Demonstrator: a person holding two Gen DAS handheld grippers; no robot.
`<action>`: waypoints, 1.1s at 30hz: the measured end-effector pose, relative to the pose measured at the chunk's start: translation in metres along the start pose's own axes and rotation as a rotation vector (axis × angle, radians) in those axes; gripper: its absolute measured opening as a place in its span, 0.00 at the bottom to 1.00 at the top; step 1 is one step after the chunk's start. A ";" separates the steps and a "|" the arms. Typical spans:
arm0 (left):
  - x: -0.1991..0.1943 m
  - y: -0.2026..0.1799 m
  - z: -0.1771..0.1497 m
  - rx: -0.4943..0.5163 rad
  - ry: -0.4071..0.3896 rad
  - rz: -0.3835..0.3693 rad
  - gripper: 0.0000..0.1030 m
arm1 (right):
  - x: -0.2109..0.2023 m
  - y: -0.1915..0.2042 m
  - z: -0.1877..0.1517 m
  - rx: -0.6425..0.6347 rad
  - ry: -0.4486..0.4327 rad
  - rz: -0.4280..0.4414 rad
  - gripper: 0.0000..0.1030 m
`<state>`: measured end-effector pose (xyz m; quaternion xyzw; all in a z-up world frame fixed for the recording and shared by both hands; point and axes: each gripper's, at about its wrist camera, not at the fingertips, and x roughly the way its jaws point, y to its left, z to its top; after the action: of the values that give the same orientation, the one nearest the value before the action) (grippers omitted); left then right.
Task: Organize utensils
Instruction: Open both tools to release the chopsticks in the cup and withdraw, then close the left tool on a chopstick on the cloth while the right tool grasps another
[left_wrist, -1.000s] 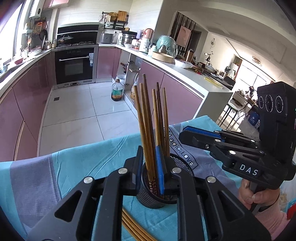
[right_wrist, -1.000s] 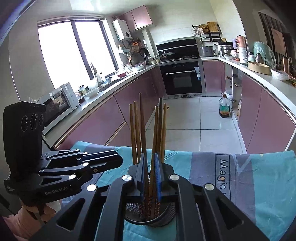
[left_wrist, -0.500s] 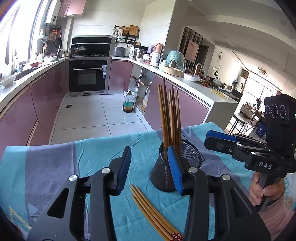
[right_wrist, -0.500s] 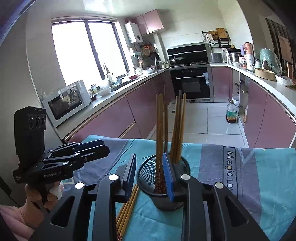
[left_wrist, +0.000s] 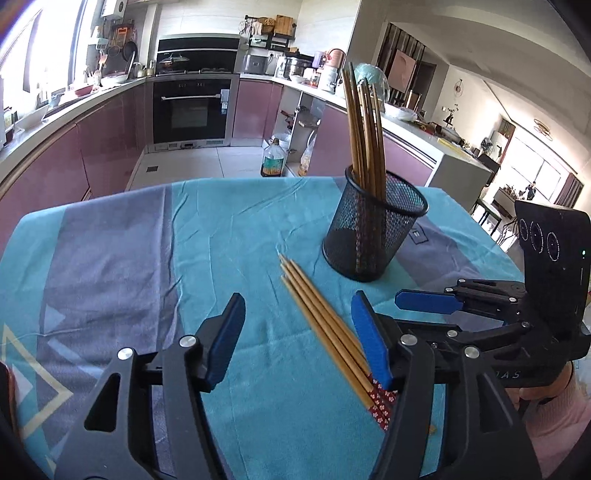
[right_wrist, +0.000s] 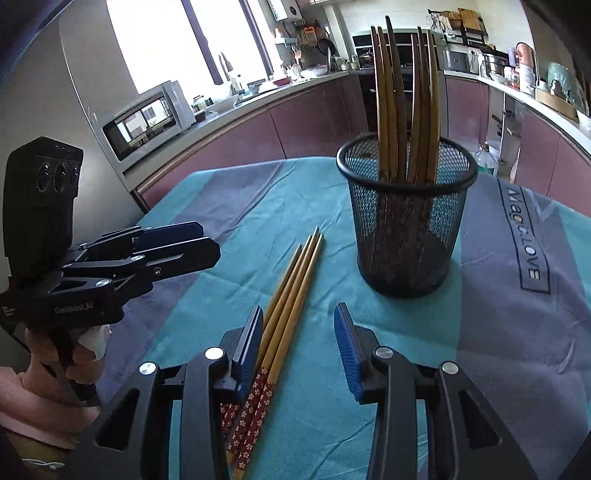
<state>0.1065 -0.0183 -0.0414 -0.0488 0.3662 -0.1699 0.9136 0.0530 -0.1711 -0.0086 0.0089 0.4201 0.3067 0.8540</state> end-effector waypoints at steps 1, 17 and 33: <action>0.005 -0.001 -0.003 0.001 0.014 0.009 0.57 | 0.003 0.001 -0.002 0.001 0.011 -0.009 0.37; 0.039 -0.014 -0.031 0.004 0.131 0.017 0.57 | 0.023 0.017 -0.018 -0.033 0.057 -0.084 0.36; 0.052 -0.023 -0.033 0.035 0.162 0.035 0.58 | 0.024 0.010 -0.018 -0.010 0.052 -0.120 0.32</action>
<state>0.1127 -0.0562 -0.0939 -0.0124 0.4368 -0.1636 0.8845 0.0460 -0.1540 -0.0343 -0.0288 0.4402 0.2571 0.8598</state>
